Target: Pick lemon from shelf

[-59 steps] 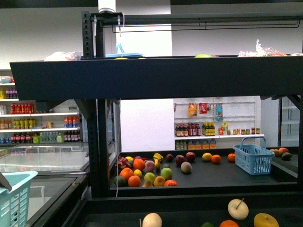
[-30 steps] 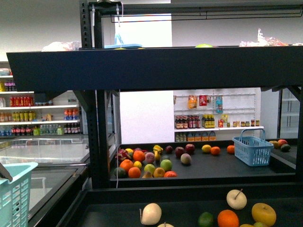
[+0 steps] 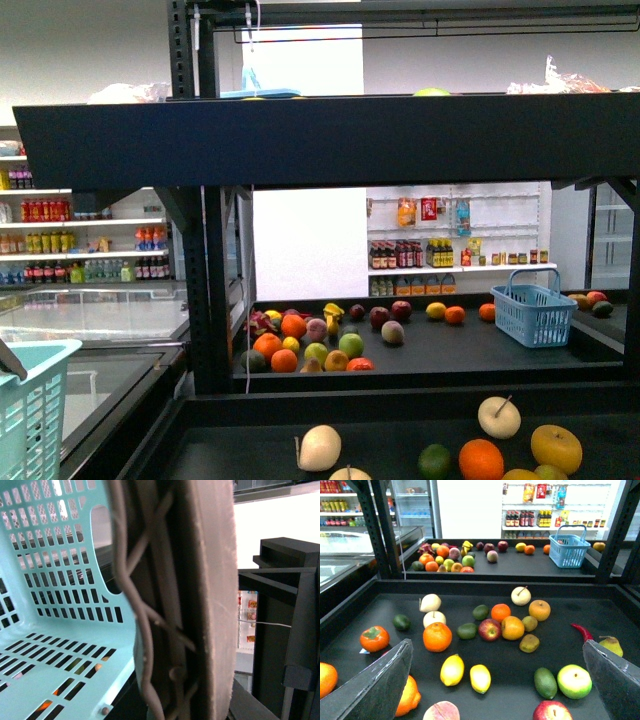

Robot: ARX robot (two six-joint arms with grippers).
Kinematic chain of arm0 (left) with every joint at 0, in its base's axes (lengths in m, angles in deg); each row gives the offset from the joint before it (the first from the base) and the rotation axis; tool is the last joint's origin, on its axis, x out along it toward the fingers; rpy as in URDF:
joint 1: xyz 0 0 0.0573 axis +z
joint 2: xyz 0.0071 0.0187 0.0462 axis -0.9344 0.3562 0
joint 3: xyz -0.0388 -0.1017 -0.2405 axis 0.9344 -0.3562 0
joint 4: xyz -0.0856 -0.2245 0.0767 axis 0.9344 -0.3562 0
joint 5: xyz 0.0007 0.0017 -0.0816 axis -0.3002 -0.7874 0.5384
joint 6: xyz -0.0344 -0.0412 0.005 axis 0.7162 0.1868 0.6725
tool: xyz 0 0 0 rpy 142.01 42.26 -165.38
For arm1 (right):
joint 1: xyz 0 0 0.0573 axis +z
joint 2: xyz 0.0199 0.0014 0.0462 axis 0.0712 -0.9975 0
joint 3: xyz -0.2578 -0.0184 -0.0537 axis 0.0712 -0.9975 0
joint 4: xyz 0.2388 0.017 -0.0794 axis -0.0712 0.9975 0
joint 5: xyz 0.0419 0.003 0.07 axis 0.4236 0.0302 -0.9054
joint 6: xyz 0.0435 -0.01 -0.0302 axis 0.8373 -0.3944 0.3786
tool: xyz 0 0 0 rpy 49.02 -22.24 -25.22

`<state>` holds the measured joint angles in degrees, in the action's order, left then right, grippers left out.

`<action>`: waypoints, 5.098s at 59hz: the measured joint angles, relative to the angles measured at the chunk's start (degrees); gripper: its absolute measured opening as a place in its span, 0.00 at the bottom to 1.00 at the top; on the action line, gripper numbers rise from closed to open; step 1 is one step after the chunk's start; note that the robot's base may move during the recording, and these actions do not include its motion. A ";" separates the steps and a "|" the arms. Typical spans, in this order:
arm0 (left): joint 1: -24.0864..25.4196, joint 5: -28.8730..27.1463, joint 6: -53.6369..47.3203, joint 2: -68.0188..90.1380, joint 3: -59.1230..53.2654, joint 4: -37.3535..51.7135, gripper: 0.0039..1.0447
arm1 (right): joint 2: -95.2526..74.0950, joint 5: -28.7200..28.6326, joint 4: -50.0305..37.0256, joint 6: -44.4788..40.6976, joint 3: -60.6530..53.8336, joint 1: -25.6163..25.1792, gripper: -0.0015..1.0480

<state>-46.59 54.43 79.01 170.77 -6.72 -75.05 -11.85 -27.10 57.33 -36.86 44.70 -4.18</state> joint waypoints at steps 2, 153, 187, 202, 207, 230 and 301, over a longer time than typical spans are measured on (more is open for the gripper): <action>0.00 0.11 -0.77 -0.13 0.00 -0.07 0.14 | 0.00 0.00 0.00 0.00 0.00 0.00 0.98; -42.38 13.90 -34.38 -6.54 -7.67 -3.04 0.12 | -57.20 2.51 -18.23 4.13 15.08 -6.40 0.98; -42.42 13.88 -34.38 -6.49 -7.56 -3.04 0.12 | -123.05 -6.73 -30.40 -12.07 52.28 -5.81 0.98; -42.42 13.90 -34.36 -6.49 -7.56 -3.04 0.12 | -135.91 -7.82 -28.37 -13.38 64.06 -1.79 0.98; -42.42 13.90 -34.38 -6.49 -7.56 -3.04 0.12 | -139.10 -7.26 -27.32 -13.38 67.47 -1.22 0.98; -42.42 13.92 -34.36 -6.49 -7.56 -3.04 0.12 | -151.62 -5.66 -22.82 -11.28 83.47 0.72 0.98; -42.42 13.90 -34.36 -6.49 -7.56 -3.04 0.12 | -160.08 -5.68 -20.61 -9.79 90.84 -0.28 0.51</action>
<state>-89.01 68.33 44.65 164.28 -14.28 -78.09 -171.93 -32.78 36.72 -46.65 135.54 -4.46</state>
